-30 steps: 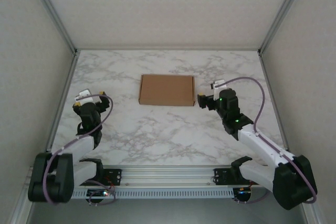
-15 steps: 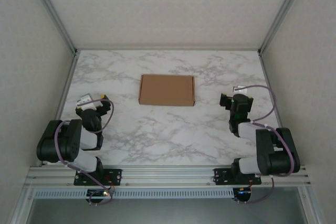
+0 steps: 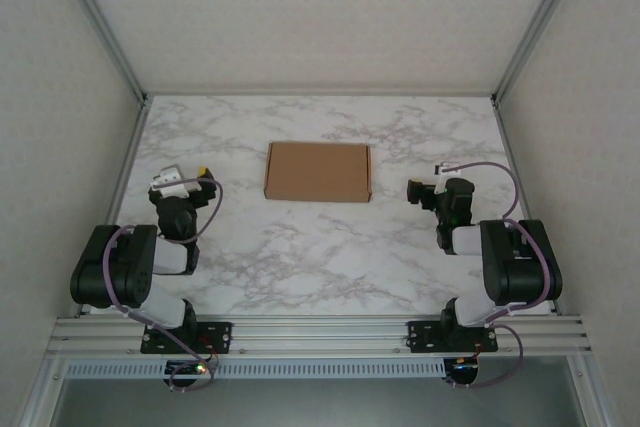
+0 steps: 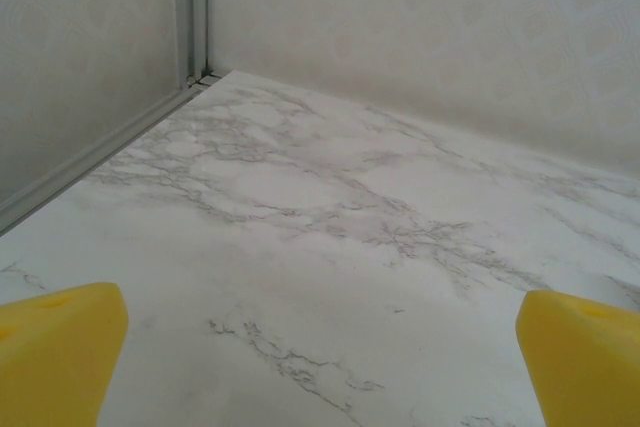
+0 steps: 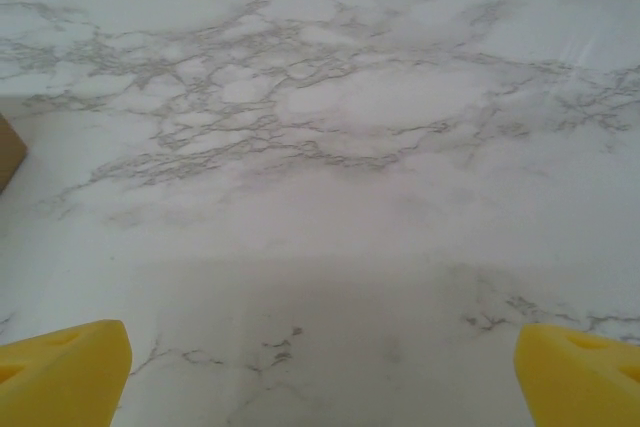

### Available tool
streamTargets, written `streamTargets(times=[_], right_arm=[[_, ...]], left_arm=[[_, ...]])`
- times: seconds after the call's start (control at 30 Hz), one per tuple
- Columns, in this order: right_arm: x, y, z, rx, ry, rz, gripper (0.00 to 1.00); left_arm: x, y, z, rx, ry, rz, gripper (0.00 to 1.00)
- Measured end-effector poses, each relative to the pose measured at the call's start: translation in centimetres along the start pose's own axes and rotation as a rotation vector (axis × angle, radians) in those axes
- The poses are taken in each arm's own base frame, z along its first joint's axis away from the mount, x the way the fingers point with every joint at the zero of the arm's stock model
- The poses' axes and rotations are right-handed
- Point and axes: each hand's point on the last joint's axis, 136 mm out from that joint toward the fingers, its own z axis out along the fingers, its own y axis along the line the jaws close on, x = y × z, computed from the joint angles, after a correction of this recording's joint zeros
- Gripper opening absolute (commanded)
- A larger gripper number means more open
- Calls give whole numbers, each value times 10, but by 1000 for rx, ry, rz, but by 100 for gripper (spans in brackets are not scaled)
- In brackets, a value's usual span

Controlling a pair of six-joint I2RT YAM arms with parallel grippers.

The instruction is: Fold the paper box

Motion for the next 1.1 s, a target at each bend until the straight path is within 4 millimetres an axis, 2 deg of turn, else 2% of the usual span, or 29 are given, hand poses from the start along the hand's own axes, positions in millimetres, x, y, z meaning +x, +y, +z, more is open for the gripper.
streamTargets(times=[1.1], right_arm=[[0, 4, 0, -20, 0, -1, 99]], left_arm=[[1, -3, 0, 18, 3, 3, 99]])
